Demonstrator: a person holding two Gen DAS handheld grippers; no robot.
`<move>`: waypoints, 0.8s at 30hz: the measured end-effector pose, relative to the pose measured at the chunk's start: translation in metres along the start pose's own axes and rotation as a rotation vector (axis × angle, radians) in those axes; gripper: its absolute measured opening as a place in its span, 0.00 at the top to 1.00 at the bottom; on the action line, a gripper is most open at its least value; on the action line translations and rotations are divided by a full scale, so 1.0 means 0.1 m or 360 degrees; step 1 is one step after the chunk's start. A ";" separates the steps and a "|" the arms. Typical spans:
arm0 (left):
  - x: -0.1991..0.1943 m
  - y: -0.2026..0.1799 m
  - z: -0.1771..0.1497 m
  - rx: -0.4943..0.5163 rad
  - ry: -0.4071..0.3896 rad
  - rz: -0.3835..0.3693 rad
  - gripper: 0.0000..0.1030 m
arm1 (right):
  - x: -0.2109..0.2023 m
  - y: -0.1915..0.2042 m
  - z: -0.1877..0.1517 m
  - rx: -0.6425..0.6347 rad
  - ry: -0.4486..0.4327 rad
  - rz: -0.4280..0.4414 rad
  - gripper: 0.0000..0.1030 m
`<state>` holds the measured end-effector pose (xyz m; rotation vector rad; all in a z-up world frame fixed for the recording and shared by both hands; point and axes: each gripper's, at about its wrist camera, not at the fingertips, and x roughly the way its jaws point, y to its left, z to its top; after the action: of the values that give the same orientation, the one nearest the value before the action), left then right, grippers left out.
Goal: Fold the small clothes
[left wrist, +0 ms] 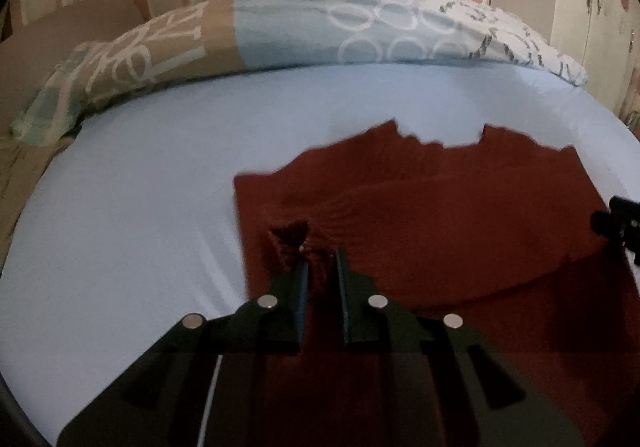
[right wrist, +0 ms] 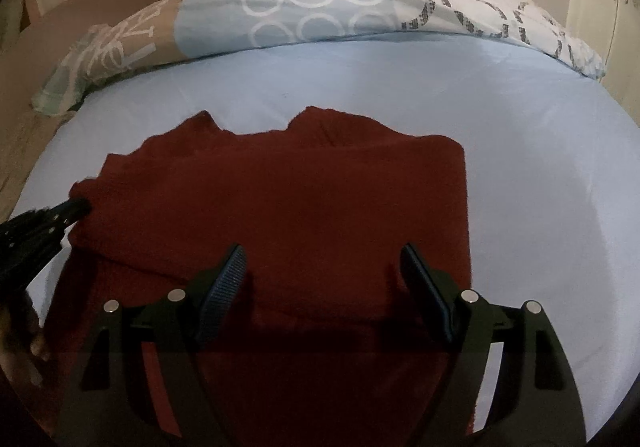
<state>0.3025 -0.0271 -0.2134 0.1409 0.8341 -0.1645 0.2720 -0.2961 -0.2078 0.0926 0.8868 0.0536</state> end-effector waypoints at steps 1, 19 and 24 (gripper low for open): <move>0.02 0.02 -0.02 -0.0010 0.0015 0.0003 0.87 | 0.01 -0.01 -0.01 0.0005 0.0006 0.0002 0.22; -0.10 -0.07 -0.24 0.0068 0.0075 0.0186 0.14 | 0.29 -0.16 -0.25 -0.0051 0.0121 -0.0185 0.09; 0.01 0.00 -0.35 0.0033 0.0132 0.0212 0.14 | 0.39 -0.18 -0.26 -0.0078 0.0146 -0.0212 0.05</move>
<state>0.2778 -0.0208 -0.2371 0.2237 0.9030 -0.0422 0.2769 -0.3090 -0.2563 -0.0149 0.9809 -0.0448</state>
